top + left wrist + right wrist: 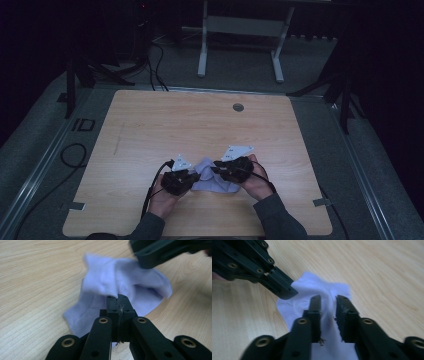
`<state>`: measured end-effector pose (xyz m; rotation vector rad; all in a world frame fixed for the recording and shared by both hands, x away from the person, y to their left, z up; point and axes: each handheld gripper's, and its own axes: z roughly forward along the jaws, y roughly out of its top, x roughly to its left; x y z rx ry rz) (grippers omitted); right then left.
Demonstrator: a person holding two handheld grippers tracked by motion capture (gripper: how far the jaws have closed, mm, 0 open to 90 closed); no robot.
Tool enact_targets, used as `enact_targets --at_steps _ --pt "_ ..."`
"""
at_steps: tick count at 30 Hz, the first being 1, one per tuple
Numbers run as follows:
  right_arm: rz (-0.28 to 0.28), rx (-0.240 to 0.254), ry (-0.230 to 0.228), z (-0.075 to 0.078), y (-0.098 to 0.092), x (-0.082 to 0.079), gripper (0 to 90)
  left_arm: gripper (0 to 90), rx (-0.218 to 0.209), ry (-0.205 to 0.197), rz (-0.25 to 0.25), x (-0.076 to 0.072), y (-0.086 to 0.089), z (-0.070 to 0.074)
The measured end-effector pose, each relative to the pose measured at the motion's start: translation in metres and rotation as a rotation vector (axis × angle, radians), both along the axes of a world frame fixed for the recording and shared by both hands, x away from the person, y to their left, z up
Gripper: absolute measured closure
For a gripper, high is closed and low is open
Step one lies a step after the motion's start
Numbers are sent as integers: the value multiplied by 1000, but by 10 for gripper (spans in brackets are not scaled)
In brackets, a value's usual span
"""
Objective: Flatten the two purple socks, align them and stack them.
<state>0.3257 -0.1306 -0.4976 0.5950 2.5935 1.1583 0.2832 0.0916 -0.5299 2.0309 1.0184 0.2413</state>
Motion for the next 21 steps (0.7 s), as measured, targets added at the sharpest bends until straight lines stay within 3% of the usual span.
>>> enact_targets --at_steps 4,6,9,15,21 --pt "-39 25 -16 5 -14 -11 721 898 -4 1 7 0 2 0" --pt "-86 22 -8 2 -24 -15 765 898 -1 0 8 -1 4 1" --pt "-150 -25 10 -10 -40 -19 834 898 -7 -1 11 -1 5 2" --pt "-222 -80 91 -39 -60 -18 840 897 -19 6 11 -1 8 4" --pt "-236 -89 134 -52 -61 -14 851 897 -28 13 8 -4 12 6"
